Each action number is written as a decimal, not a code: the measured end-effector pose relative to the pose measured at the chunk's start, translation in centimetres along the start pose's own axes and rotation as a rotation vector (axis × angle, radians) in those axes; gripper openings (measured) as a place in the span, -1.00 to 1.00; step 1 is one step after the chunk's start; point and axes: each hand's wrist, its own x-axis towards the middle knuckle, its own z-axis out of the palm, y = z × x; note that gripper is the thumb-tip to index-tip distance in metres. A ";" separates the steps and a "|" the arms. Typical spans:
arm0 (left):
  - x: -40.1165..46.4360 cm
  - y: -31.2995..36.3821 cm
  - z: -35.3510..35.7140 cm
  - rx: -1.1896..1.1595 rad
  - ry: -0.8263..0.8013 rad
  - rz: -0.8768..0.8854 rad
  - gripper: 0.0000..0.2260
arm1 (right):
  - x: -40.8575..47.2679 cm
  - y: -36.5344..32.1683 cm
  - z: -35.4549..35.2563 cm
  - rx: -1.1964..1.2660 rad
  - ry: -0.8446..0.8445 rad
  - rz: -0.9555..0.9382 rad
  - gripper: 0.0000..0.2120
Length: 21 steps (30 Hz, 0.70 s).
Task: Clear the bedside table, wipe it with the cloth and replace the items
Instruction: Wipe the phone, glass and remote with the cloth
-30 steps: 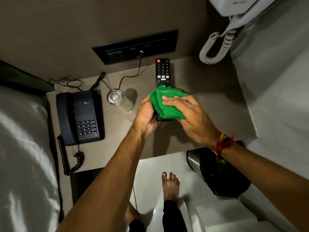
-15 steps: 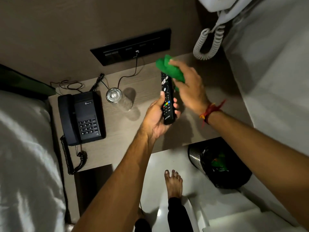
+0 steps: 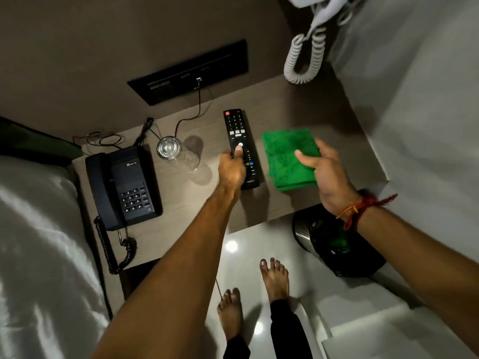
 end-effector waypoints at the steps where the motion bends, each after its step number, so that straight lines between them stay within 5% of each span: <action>1: 0.3 0.0 0.1 0.117 0.024 0.025 -0.69 | 0.2 0.0 -0.3 0.039 0.051 0.004 -0.72; 10: -0.4 -0.4 0.4 0.864 -0.050 0.232 -0.59 | -3.5 0.9 -3.1 0.119 0.178 0.032 -0.68; 14: -2.7 -0.4 -1.0 1.028 0.053 0.321 -0.52 | -7.2 0.7 -3.7 0.163 0.233 0.005 -0.63; 16: -5.6 -0.5 -1.4 0.913 -0.014 0.344 -0.55 | -9.5 0.6 -4.1 0.239 0.272 0.010 -0.63; 19: -11.3 0.3 -1.0 0.315 -0.485 -0.025 -0.60 | -12.6 0.6 -4.0 0.301 0.308 0.019 -0.62; 21: -15.4 0.9 -0.5 0.201 -0.741 -0.143 -0.52 | -15.3 0.2 -4.0 0.322 0.335 0.000 -0.62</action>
